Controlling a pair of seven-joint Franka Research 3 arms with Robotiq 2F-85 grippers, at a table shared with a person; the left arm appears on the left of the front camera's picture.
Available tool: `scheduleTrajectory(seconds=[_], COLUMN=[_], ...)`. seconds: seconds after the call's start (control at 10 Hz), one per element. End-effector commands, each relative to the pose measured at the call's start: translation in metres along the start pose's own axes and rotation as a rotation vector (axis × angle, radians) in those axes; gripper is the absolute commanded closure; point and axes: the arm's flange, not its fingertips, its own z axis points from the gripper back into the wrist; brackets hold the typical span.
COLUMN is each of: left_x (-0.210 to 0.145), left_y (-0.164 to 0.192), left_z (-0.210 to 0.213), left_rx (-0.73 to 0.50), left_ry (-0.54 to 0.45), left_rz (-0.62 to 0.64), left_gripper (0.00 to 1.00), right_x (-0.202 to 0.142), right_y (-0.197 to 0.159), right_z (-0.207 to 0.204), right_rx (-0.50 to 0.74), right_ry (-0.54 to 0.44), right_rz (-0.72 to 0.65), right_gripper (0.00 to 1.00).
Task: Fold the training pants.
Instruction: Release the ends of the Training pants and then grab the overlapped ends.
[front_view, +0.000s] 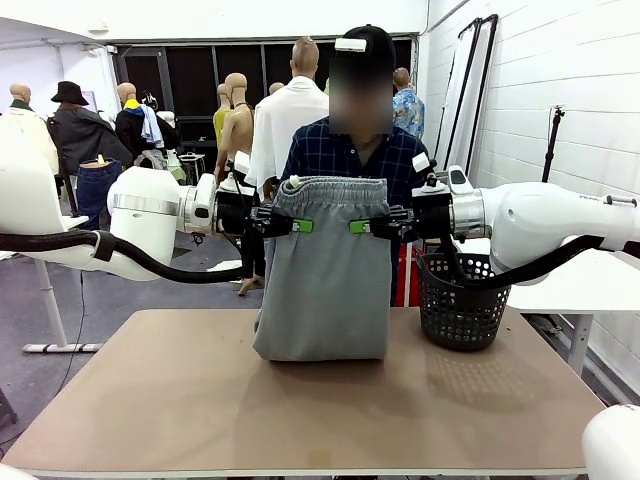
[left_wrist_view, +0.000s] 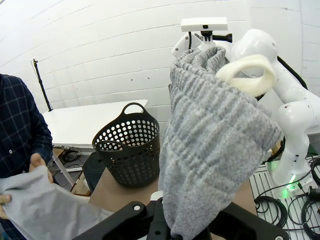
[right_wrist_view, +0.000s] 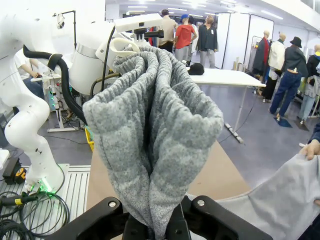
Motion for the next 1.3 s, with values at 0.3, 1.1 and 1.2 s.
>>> scheduleTrajectory(seconds=[0.3,1.1,1.2], left_x=[0.0015,0.0015,0.0015], left_y=[-0.001,-0.001,-0.001], left_z=[0.0004,0.0004,0.0004], left_rx=[0.0,0.0,0.0], left_ry=[-0.01,-0.01,-0.01], left_rz=[0.003,0.003,0.003], left_gripper=[1.0,1.0,1.0], right_x=[0.0039,0.0039,0.0039], right_y=[0.0031,0.0031,0.0031], right_z=[-0.0009,-0.0009,-0.0009], right_rx=[0.001,0.001,0.001], right_ry=[-0.001,-0.001,-0.001], right_rz=[0.015,0.015,0.015], right_gripper=[1.0,1.0,1.0])
